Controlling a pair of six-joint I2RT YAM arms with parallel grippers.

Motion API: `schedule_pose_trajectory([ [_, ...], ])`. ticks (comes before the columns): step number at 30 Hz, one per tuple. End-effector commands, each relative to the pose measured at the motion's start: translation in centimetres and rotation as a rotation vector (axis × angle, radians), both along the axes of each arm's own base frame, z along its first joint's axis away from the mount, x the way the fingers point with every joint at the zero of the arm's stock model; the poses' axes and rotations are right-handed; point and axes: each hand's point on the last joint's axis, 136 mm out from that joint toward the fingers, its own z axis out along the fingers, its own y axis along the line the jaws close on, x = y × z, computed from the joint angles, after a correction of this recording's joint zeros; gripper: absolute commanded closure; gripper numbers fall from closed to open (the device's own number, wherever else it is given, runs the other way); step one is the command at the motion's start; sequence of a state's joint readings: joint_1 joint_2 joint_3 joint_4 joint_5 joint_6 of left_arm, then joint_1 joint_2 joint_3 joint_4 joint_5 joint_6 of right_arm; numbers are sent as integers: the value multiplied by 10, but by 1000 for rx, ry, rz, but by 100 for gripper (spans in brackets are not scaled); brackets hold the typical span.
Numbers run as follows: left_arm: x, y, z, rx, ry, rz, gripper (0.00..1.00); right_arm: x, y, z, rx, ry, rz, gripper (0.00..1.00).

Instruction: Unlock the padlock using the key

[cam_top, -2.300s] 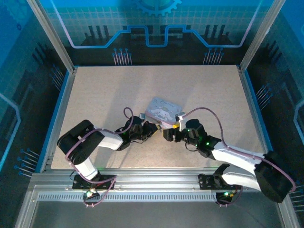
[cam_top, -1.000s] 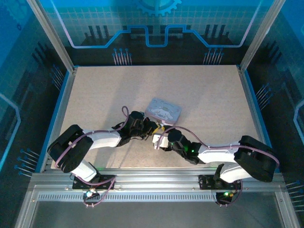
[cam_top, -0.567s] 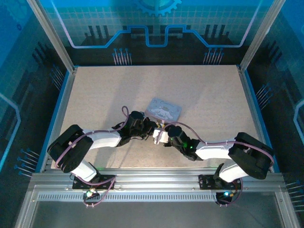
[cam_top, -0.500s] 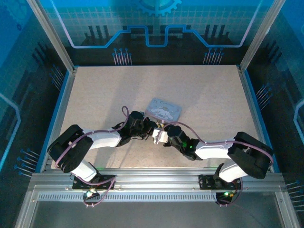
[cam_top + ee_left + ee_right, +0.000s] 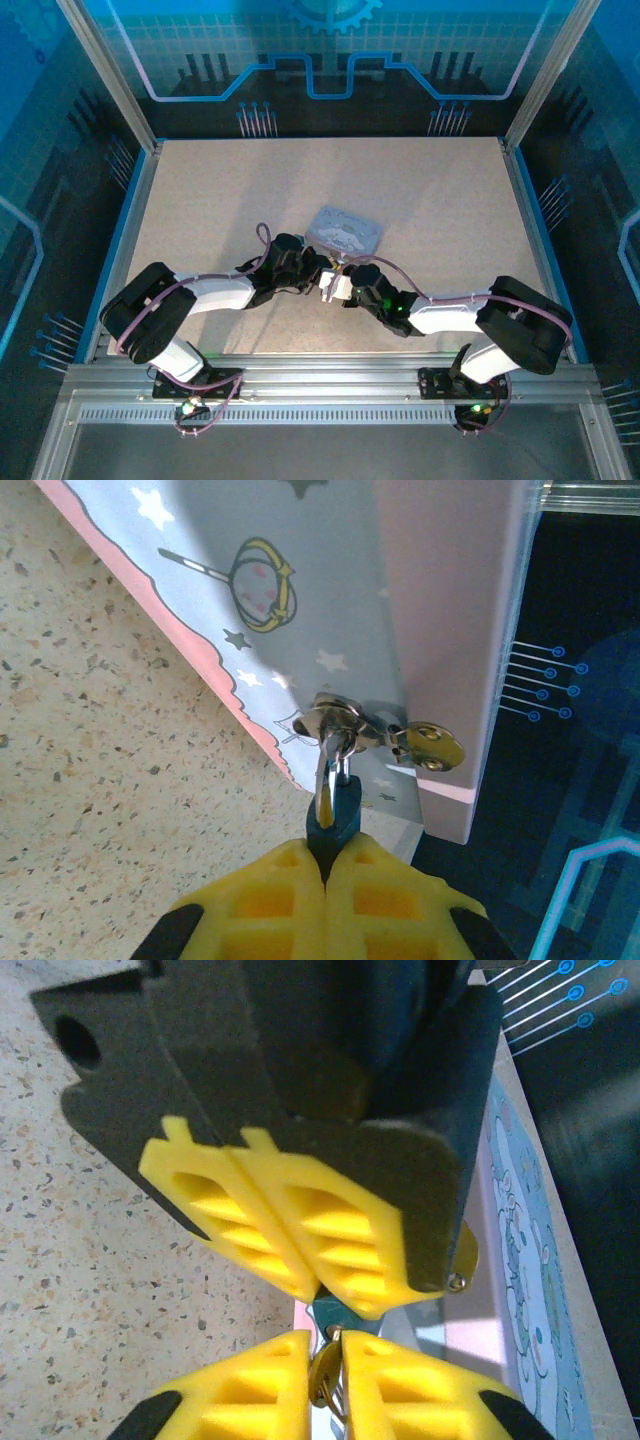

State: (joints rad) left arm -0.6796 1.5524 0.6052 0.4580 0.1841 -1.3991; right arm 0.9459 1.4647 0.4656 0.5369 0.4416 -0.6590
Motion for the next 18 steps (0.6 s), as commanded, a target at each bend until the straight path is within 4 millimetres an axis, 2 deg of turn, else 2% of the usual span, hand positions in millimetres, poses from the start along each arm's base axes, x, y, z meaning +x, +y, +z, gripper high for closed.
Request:
schedule_pose_trajectory([
  [1, 3, -14, 27, -81, -45, -31, 100, 13, 3, 15, 42, -40, -38, 89],
  [8, 2, -14, 27, -83, -45, -33, 100, 19, -1, 19, 61, -55, -75, 98],
  [18, 3, -15, 28, -89, -46, -32, 100, 19, -4, 28, 97, -19, -107, 100],
])
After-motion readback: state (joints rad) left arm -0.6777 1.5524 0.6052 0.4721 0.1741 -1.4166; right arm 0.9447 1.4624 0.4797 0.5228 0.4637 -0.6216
